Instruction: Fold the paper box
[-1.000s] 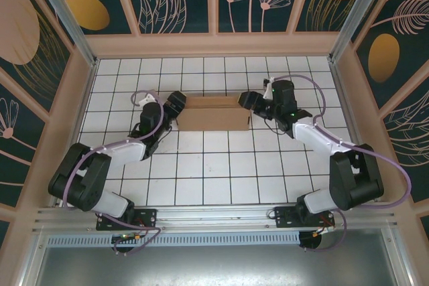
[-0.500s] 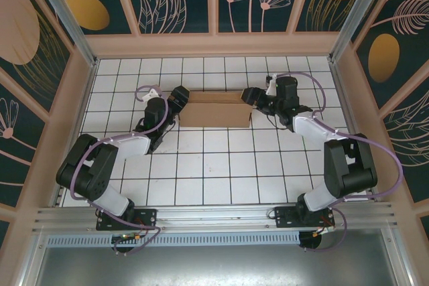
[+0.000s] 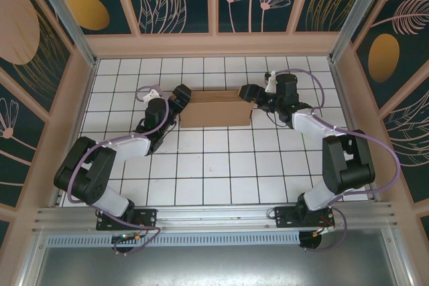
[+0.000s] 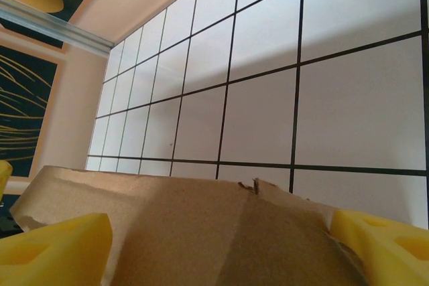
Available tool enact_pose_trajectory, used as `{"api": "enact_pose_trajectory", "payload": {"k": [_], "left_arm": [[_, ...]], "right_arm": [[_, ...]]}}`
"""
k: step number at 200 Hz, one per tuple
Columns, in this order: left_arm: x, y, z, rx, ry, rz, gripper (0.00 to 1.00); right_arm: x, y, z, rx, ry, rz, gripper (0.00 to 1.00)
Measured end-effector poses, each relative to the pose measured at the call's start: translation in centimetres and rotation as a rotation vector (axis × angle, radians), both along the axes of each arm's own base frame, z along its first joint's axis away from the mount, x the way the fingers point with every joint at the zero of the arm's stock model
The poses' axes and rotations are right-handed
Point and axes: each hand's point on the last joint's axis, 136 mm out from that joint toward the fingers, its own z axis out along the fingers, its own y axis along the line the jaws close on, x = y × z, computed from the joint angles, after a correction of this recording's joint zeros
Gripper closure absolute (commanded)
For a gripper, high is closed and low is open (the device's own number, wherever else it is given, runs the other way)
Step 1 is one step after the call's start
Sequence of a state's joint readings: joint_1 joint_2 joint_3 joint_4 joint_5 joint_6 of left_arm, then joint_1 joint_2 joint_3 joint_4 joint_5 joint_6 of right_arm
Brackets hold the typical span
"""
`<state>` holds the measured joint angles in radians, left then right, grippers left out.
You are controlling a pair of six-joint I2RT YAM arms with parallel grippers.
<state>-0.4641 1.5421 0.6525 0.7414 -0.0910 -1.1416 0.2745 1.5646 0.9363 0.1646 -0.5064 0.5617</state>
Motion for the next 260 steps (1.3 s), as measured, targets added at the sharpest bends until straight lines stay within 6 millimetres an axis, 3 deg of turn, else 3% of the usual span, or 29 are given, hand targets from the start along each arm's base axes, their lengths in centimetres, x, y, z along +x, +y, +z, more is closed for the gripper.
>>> {"api": "enact_pose_trajectory", "payload": {"k": [51,139,191,243,260], "left_arm": [[-0.5,0.1,1.0,0.021,-0.011,-0.006,0.01],[-0.7,1.1,2.7,0.053,-0.036,0.016,0.01],[-0.8,3.5,4.7,0.138,-0.072,0.063,0.01],[-1.3,6.7,8.2,0.322,-0.133,0.146,0.01],[-1.4,7.4,9.7,0.451,-0.161,0.148,0.01]], "right_arm": [[-0.2,-0.1,-0.3,-0.012,0.016,0.0,0.01],[-0.4,-0.4,-0.7,-0.026,0.039,-0.008,0.01],[-0.2,-1.2,1.3,-0.036,-0.011,-0.036,0.01],[0.2,-4.1,3.1,-0.088,-0.067,-0.131,0.01],[-0.1,-5.4,4.8,-0.123,-0.132,-0.175,0.07]]}}
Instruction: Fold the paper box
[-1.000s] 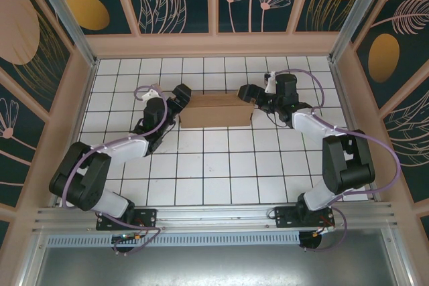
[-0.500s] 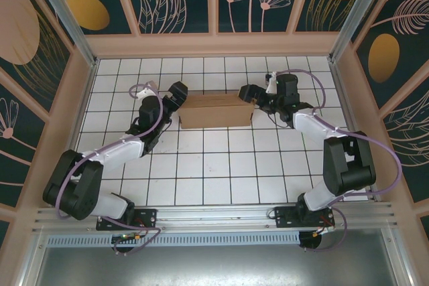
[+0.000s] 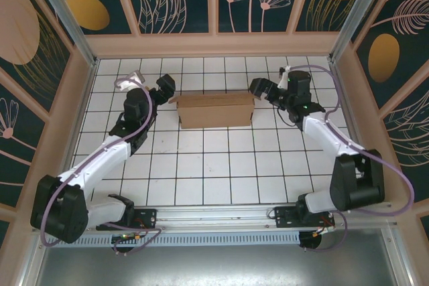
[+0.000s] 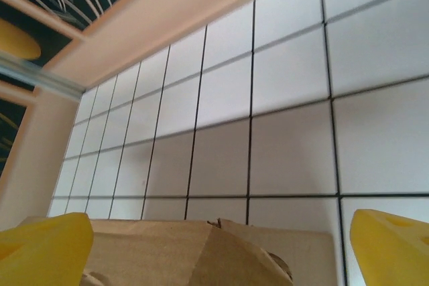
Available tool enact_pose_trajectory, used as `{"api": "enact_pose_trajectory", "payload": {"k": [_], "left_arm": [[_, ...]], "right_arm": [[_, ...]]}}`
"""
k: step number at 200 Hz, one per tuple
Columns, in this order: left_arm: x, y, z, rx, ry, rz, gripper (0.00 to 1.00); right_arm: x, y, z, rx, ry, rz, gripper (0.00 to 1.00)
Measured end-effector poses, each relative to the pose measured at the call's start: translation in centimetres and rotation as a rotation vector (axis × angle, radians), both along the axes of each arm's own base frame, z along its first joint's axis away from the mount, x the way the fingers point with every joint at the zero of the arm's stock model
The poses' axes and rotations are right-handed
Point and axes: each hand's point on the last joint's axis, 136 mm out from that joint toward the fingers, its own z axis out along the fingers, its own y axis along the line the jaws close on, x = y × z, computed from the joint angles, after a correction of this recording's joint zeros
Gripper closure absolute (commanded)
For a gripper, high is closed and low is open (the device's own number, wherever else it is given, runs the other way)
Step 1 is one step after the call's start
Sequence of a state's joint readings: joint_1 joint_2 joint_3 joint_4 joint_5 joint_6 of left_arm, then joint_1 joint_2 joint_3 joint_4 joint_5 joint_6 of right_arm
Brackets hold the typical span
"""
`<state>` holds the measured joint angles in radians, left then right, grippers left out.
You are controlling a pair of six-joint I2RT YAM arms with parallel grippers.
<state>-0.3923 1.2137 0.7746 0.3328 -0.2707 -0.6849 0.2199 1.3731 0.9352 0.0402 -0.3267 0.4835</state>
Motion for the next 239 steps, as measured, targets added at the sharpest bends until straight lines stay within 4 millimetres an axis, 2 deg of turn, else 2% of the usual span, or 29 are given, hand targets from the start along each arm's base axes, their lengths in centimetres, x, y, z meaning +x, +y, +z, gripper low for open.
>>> {"api": "enact_pose_trajectory", "payload": {"k": [20,41,59,73,91,129,160,179,209,224,239], "left_arm": [[-0.5,0.4,1.9,0.14,-0.045,-0.015,0.01],[-0.6,1.1,3.1,0.265,-0.053,0.002,0.01],[-0.6,1.9,4.0,0.351,-0.042,0.028,0.01],[-0.7,2.6,4.5,0.398,-0.036,0.061,0.01],[-1.3,3.0,4.8,0.446,-0.037,0.057,0.01],[-3.4,2.7,7.0,0.467,-0.125,-0.001,0.01],[-4.6,2.1,7.2,0.483,-0.181,-0.057,0.01],[-4.9,1.5,6.7,0.484,-0.185,-0.095,0.01],[-6.4,0.6,5.2,0.576,-0.237,-0.186,0.01],[-7.6,0.5,3.3,0.67,-0.285,-0.221,0.01],[-7.9,0.2,1.3,0.777,-0.304,-0.253,0.02]], "right_arm": [[-0.7,-1.2,2.8,-0.057,-0.105,-0.046,0.13],[-1.0,-2.0,5.7,-0.118,-0.225,-0.068,0.1],[-1.2,-2.3,7.4,-0.149,-0.324,-0.065,0.15],[-2.3,-2.3,8.1,-0.156,-0.42,-0.049,0.17],[-3.9,-1.9,8.0,-0.179,-0.497,0.004,0.19],[-3.7,-1.0,8.1,-0.31,-0.558,0.091,0.2],[-3.8,-1.6,6.8,-0.381,-0.511,0.075,0.15],[-3.9,-2.1,5.9,-0.425,-0.466,0.049,0.13],[-5.9,-0.7,5.3,-0.486,-0.514,0.133,0.15],[-7.1,-0.2,4.7,-0.529,-0.567,0.194,0.17],[-7.8,0.4,4.0,-0.595,-0.642,0.269,0.16]]}}
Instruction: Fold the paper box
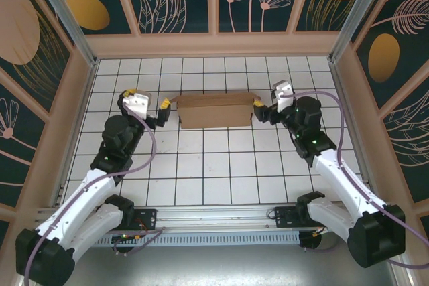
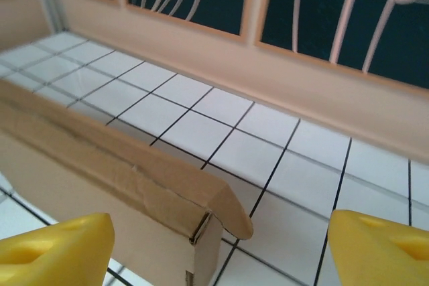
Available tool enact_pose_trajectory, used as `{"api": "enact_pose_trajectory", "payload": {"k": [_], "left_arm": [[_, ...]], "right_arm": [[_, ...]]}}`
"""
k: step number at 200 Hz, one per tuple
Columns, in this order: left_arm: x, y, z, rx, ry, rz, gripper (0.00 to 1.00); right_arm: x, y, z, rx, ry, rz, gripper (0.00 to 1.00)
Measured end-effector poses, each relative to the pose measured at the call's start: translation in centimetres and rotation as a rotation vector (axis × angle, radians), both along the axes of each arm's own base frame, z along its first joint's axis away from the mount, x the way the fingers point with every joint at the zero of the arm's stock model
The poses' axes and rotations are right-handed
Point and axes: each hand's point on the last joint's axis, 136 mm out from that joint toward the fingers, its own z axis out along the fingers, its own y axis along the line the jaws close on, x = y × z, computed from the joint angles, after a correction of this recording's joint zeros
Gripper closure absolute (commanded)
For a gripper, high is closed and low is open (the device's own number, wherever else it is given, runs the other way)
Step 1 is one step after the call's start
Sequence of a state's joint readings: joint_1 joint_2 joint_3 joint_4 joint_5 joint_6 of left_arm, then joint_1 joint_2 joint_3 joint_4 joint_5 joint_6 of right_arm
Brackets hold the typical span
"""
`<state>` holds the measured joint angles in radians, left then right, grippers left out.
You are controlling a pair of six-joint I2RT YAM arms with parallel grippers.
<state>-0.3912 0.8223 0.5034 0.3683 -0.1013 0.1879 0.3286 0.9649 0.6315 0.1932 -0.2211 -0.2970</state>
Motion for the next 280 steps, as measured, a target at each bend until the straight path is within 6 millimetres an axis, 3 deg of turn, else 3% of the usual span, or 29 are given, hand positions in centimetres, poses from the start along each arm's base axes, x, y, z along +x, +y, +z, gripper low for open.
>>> {"api": "enact_pose_trajectory", "payload": {"k": [42,61,118,187,248,280], "left_arm": [[-0.1,0.0,-5.4,0.188,-0.032,-0.106,0.08],[0.0,-0.3,-6.9,0.239,-0.026,-0.167,0.13],[1.2,-1.3,-8.0,0.371,-0.043,-0.263,0.23],[4.4,-3.2,-7.5,0.435,-0.04,-0.365,0.39],[4.7,-3.8,-8.9,0.451,0.016,-0.433,0.52],[4.9,-3.9,-10.1,0.45,0.057,-0.449,0.6]], "right_arm": [[-1.1,0.4,-4.2,-0.211,-0.174,0.218,0.18],[-0.9,0.7,-4.9,-0.272,-0.221,0.289,0.19],[0.5,0.0,-3.4,-0.373,-0.37,0.29,0.27],[2.4,-1.8,-4.5,-0.393,-0.349,0.232,0.37],[2.9,-1.9,-4.3,-0.39,-0.355,0.228,0.39],[3.5,-1.8,-3.8,-0.382,-0.357,0.229,0.45]]}}
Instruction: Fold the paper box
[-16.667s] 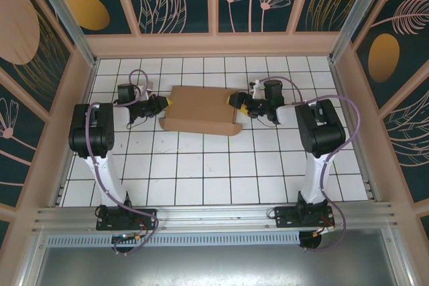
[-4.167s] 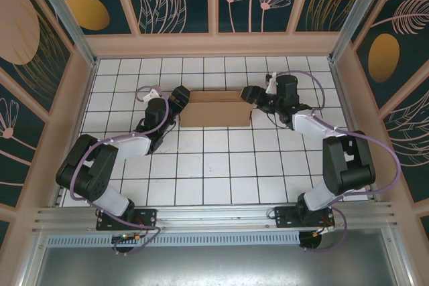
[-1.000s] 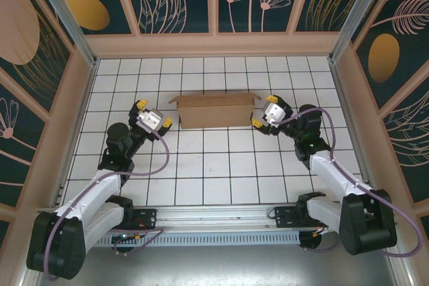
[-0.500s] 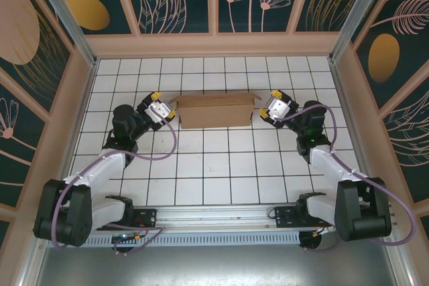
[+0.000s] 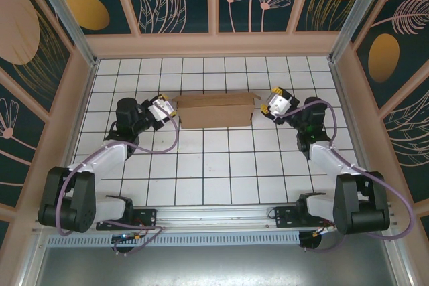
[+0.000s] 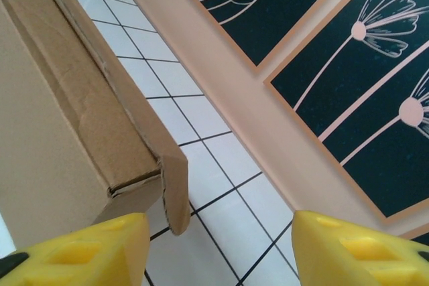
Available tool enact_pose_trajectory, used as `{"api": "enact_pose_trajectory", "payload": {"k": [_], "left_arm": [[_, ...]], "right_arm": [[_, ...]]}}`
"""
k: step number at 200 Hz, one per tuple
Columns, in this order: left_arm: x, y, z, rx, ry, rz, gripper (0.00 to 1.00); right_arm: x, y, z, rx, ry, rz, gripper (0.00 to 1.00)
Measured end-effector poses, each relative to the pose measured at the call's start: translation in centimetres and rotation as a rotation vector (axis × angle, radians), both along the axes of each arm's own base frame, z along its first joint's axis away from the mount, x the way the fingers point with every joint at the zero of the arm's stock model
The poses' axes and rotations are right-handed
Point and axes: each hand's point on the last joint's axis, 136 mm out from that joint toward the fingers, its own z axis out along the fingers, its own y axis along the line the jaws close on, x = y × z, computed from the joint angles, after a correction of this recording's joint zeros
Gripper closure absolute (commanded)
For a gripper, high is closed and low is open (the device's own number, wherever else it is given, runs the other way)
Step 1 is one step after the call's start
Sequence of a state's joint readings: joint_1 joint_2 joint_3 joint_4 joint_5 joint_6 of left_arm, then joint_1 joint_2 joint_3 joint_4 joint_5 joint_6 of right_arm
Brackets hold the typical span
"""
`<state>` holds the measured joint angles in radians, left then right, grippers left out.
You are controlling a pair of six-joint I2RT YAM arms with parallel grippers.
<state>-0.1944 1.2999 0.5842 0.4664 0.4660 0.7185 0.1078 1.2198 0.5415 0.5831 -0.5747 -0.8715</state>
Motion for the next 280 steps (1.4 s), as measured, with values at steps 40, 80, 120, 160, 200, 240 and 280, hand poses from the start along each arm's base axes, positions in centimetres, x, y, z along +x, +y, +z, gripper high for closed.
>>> {"api": "enact_pose_trajectory", "payload": {"k": [40,80,120,160,200,240,280], "left_arm": [[0.7,-0.4,0.4,-0.003,0.01,-0.014,0.66],[0.6,-0.5,0.4,-0.005,0.014,-0.026,0.77],[0.5,-0.6,-0.1,0.004,0.028,-0.033,0.89],[0.5,-0.6,-0.1,0.004,0.03,-0.036,0.9],[0.5,-0.6,-0.2,0.004,0.033,-0.037,0.91],[0.5,-0.6,-0.1,0.004,0.033,-0.037,0.92],[0.4,-0.6,-0.2,0.004,0.035,-0.037,0.94]], "right_arm": [[0.5,0.2,0.8,0.0,-0.009,0.007,0.48],[0.4,0.2,0.4,-0.004,0.009,0.012,0.51],[0.0,0.5,-0.4,-0.01,0.049,0.033,0.55],[0.0,1.1,-1.4,-0.012,0.093,0.065,0.54],[0.2,2.5,-2.9,-0.027,0.144,0.102,0.56],[0.8,2.9,-3.1,-0.042,0.144,0.098,0.68],[1.2,2.6,-3.3,-0.05,0.146,0.073,0.76]]}}
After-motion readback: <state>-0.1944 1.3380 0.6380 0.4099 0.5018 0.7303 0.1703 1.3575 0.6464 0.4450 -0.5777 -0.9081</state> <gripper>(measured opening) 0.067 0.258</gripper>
